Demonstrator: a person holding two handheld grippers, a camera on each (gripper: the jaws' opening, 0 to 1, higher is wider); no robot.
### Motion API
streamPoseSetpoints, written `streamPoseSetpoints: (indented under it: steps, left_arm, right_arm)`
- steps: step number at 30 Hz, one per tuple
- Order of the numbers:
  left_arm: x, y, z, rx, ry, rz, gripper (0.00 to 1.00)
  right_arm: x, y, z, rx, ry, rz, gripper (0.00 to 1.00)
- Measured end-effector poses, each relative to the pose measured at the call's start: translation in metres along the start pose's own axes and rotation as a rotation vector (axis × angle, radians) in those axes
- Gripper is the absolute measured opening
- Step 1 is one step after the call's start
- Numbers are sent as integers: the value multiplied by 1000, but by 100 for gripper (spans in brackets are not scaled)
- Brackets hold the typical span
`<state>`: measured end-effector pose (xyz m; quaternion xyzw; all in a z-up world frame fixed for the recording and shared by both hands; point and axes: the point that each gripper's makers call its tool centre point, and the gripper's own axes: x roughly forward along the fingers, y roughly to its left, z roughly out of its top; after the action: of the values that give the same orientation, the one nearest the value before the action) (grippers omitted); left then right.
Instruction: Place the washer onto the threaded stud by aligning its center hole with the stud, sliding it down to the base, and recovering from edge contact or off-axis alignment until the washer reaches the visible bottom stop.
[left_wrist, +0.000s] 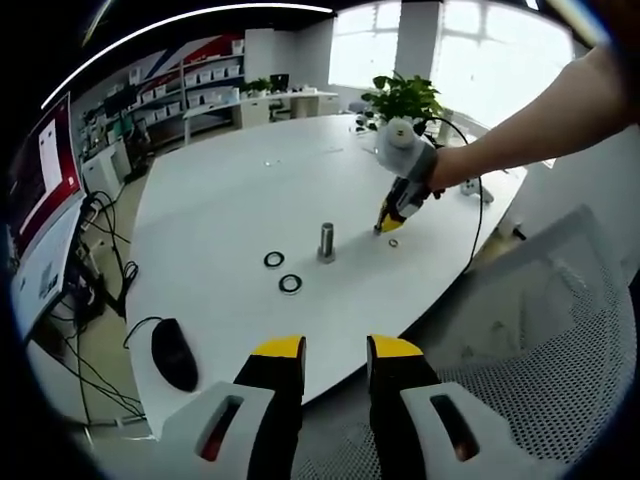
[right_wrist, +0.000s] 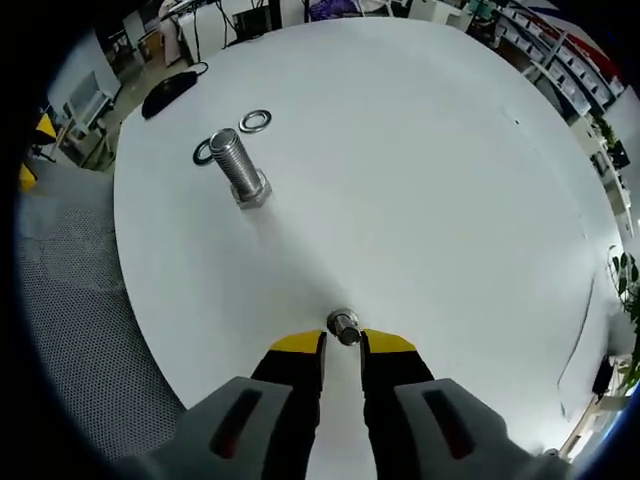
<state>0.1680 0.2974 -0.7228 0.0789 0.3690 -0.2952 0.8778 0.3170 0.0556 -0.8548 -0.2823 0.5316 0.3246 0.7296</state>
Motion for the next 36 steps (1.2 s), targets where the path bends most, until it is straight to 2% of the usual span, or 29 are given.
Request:
streamPoseSetpoints:
  steps: [9, 12, 17, 29, 32, 36]
  left_arm:
    - [-1, 0, 2, -1, -9, 2, 22]
    - [0, 0, 1, 0, -5, 1, 22]
    - [-1, 0, 1, 1, -5, 1, 22]
    - [0, 0, -1, 5, 6, 1, 22]
    - [0, 0, -1, 5, 7, 1, 22]
    - [0, 0, -1, 3, 5, 3, 22]
  right_arm:
    - [-4, 12, -24, 7, 36, 34, 20]
    - [-5, 18, -25, 39, 27, 63, 21]
    - [-2, 28, -30, 27, 36, 77, 23]
    - [5, 34, -25, -5, 35, 70, 23]
    - [4, 37, -24, -65, 31, 68, 22]
    - [4, 39, -24, -87, 46, 73, 22]
